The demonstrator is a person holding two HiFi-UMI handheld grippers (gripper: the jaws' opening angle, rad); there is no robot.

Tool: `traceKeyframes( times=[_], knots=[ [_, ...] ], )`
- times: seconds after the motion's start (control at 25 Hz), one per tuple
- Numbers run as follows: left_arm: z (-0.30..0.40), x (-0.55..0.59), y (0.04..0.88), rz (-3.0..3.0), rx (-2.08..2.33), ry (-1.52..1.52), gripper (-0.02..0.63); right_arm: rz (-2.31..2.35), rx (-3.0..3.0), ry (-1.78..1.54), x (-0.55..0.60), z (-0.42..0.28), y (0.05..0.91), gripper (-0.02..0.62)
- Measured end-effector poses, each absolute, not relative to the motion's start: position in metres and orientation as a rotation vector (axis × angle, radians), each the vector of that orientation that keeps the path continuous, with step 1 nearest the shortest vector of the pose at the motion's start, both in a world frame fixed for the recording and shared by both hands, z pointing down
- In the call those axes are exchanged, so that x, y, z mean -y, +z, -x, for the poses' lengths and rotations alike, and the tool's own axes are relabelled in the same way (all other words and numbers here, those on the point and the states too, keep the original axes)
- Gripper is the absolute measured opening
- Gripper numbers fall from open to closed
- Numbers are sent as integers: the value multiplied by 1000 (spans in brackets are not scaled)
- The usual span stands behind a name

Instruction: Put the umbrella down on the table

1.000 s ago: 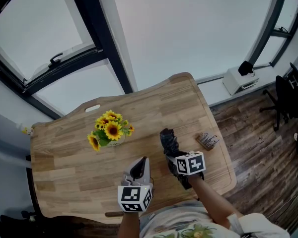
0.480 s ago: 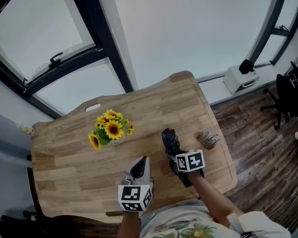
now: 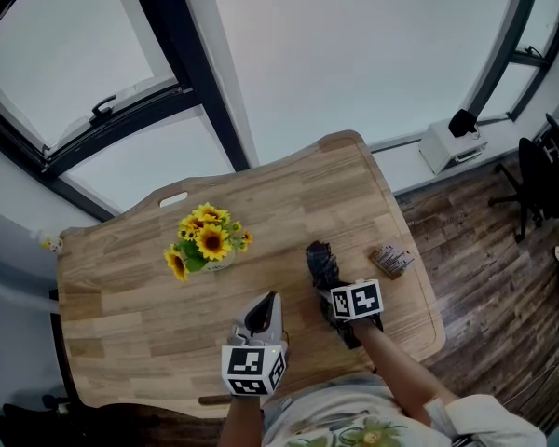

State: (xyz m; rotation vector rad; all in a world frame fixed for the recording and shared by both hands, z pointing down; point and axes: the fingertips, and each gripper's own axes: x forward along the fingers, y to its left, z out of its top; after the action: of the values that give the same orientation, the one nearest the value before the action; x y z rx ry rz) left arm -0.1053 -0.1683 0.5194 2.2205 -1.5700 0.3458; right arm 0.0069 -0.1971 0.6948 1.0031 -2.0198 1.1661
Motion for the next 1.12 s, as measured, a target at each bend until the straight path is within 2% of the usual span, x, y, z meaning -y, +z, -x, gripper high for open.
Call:
traceKeyframes(
  times=[0.84,1.12],
  knots=[
    [104,172,526,-2213,1559,358,3,-992,1996,1161,197,-11,717,204],
    [102,171,527,-2213,1556,363,3,-1000,2025,1145,197,-11,720,225]
  ],
)
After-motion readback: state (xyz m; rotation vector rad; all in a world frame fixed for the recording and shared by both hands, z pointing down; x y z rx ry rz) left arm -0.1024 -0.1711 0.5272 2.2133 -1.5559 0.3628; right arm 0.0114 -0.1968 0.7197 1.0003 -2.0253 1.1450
